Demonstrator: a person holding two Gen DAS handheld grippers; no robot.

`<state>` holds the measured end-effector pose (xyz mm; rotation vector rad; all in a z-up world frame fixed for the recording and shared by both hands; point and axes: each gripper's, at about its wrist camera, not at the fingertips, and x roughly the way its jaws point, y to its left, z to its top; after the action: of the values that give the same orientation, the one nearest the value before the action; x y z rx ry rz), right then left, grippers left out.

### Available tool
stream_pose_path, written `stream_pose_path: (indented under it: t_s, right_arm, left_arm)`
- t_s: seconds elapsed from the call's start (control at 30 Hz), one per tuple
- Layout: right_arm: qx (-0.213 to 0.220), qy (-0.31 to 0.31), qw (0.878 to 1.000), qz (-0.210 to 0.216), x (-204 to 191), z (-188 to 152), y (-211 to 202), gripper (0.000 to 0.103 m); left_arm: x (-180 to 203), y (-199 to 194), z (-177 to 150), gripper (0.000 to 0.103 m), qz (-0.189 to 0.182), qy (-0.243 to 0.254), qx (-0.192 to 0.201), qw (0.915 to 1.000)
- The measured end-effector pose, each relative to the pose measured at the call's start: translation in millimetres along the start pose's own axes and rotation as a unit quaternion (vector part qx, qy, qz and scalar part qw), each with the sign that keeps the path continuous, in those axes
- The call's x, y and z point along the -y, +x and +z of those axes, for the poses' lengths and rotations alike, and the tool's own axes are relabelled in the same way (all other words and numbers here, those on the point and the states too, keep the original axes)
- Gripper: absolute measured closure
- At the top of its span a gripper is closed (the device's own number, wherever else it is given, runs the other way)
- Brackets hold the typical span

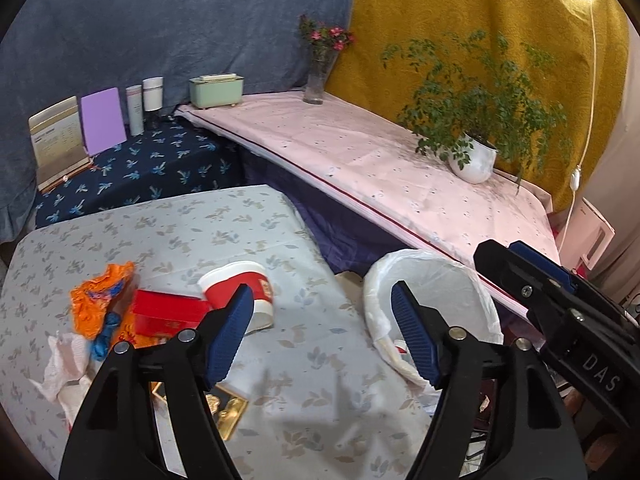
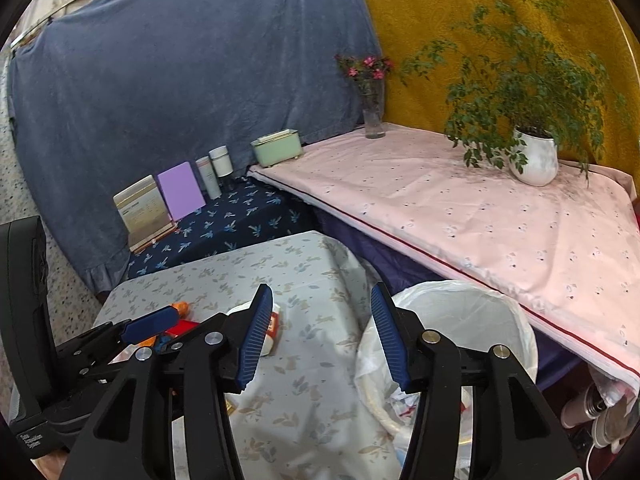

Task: Collect trash
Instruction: 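Move both tools back over the remaining trash on the table, then grasp the white glove with the left gripper while the right gripper grasps the black cigarette box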

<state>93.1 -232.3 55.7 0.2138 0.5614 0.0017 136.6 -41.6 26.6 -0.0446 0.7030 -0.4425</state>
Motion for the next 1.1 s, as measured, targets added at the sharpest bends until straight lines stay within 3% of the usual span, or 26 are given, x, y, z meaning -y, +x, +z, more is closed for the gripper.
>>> stream_pose_path:
  t_s: [0.47,0.73,1.03,1.1]
  right_arm:
    - [-0.036,-0.029,0.998,0.035,-53,-16,26,0.052]
    - [-0.073,-0.055,0.994,0.062,-90,-38,52,0.052]
    - [-0.136,-0.097,0.982,0.090,-134,-83,90,0.052]
    - [-0.148,-0.109,0.978,0.094,-141,-93,98,0.047]
  left_arm:
    - [-82,-15,-32,0.028,0.072,-0.059,-0.017,0.9955]
    - [-136,-25,-68,0.021,0.117,-0.091,-0.052,0.9875]
    - [-179,-20,-116,0.015,0.144,-0.134,-0.106,0.9748]
    - [-184,-17,-121,0.014,0.147,-0.139,-0.112,0.9729]
